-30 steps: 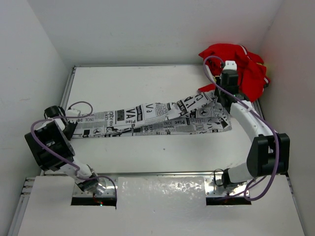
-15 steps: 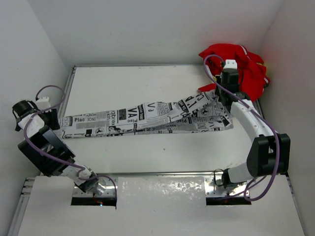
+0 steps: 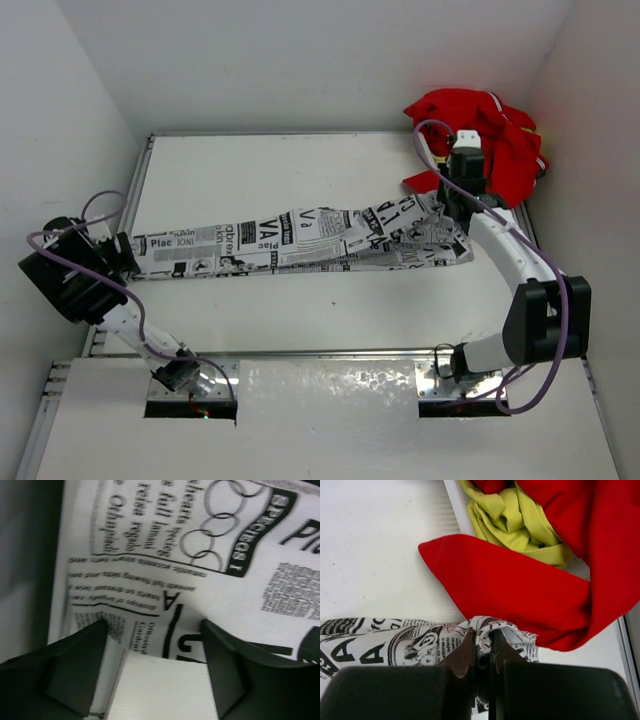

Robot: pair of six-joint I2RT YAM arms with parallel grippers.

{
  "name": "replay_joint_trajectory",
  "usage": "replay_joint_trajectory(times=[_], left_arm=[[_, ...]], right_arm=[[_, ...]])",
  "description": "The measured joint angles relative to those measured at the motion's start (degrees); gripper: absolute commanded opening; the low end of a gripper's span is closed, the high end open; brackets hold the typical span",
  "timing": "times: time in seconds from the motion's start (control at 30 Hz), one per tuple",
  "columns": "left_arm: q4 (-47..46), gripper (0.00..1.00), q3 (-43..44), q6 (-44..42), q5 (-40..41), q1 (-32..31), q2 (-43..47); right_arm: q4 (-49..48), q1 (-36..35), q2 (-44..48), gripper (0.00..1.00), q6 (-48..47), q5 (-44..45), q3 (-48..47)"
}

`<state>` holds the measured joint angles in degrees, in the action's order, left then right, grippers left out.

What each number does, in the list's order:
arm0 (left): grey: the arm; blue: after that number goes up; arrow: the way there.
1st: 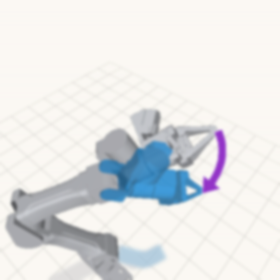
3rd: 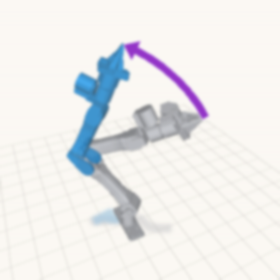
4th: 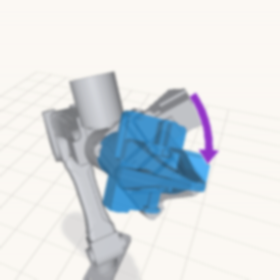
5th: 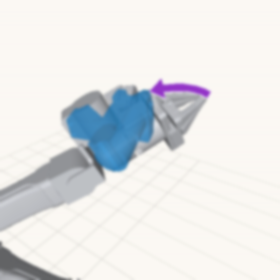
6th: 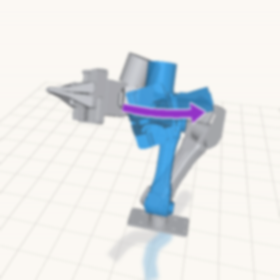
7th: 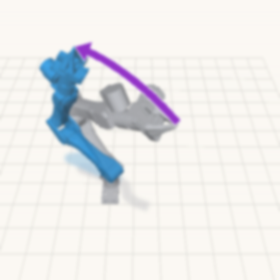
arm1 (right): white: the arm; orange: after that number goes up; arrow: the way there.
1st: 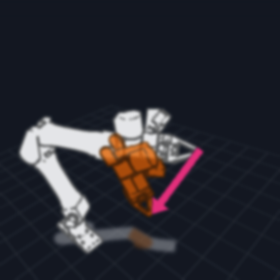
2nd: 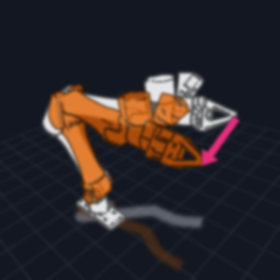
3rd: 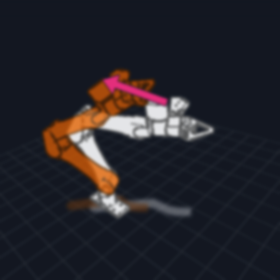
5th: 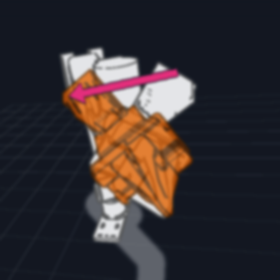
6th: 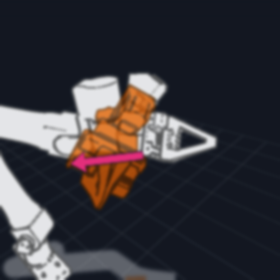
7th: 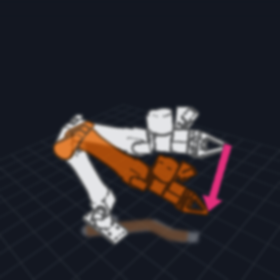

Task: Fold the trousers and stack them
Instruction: Fold the trousers

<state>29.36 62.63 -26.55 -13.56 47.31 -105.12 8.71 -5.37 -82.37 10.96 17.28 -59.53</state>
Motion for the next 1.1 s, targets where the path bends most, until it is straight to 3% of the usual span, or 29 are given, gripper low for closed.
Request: replay_joint_trajectory(times=[0.03,0.07,0.17,0.37,0.73,0.93,1.1], left_arm=[[0.0,0.62,-0.2,-0.2,-0.8,0.0,0.0],[-0.1,0.41,-0.6,-0.5,-1.7,-0.1,0.1],[-2.0,0.02,-1.6,-2.6,-2.8,0.0,1.2],[-4.8,0.0,-4.4,-7.2,-2.1,1.0,3.4],[4.2,0.0,-4.9,-18.8,4.3,3.3,6.1],[7.7,0.0,-4.8,-21.9,5.6,3.5,8.0],[9.9,0.0,-4.4,-22.9,4.9,3.5,9.5]], right_arm=[[0.2,0.0,0.2,0.0,0.0,0.0,0.3],[0.4,0.0,0.4,0.0,0.0,0.0,0.5],[1.6,0.0,1.0,0.0,0.5,-0.3,0.7],[7.6,-0.1,8.0,0.0,2.0,0.3,2.7],[26.4,-7.1,29.2,0.0,7.3,1.1,4.8],[39.5,-10.5,29.9,0.0,8.1,3.1,-1.0],[40.7,-10.5,24.5,0.0,4.3,3.5,-5.8]])
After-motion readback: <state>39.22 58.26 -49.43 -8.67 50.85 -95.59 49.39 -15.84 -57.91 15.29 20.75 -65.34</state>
